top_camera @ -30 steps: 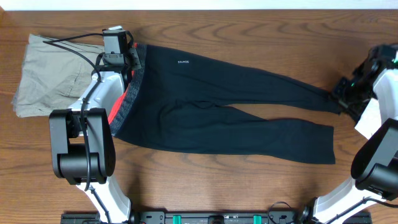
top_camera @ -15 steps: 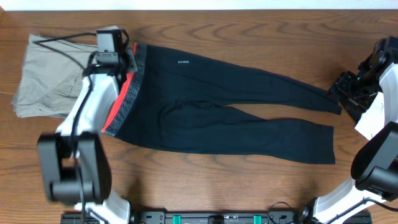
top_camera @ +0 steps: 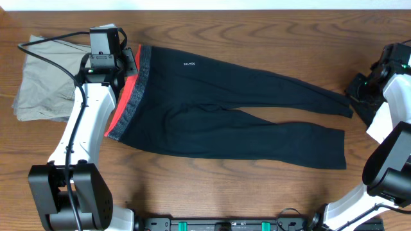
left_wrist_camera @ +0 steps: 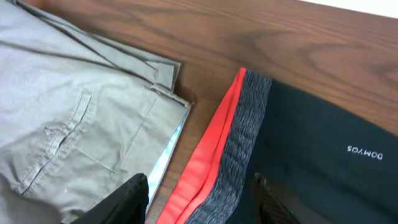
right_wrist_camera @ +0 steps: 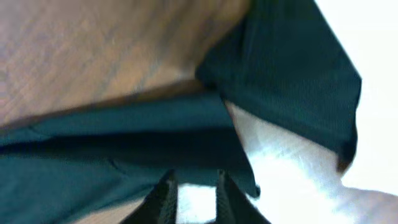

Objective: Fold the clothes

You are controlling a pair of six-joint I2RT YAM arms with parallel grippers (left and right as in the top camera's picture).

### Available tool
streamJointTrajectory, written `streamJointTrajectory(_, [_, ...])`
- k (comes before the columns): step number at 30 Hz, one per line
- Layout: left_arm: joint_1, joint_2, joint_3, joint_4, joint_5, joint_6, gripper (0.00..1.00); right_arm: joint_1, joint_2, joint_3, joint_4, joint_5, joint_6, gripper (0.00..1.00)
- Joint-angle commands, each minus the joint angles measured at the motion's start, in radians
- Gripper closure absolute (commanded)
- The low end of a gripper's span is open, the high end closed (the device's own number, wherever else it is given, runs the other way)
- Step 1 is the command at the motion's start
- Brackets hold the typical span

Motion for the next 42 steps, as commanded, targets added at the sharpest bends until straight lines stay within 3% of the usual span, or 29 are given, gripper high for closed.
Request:
streamJointTrajectory(1, [0.005, 0.006, 0.008, -0.023, -0.008, 0.013, 0.44, -0.023, 0.005, -0.002, 0.026, 0.021, 0.012, 0.97])
streamJointTrajectory(22, [0.005, 0.006, 0.008, -0.062, -0.008, 0.013, 0.44, -0.121, 0.194, -0.002, 0.126, 0.007, 0.005, 0.99])
streamJointTrajectory(34, [0.005, 0.006, 0.007, -0.077, -0.008, 0.013, 0.44, -0.159, 0.256, -0.002, 0.187, 0.174, 0.012, 0.99])
streamJointTrajectory(42, [0.005, 0.006, 0.007, -0.077, -0.008, 0.013, 0.44, -0.175, 0.238, 0.092, 0.068, 0.117, 0.046, 0.99])
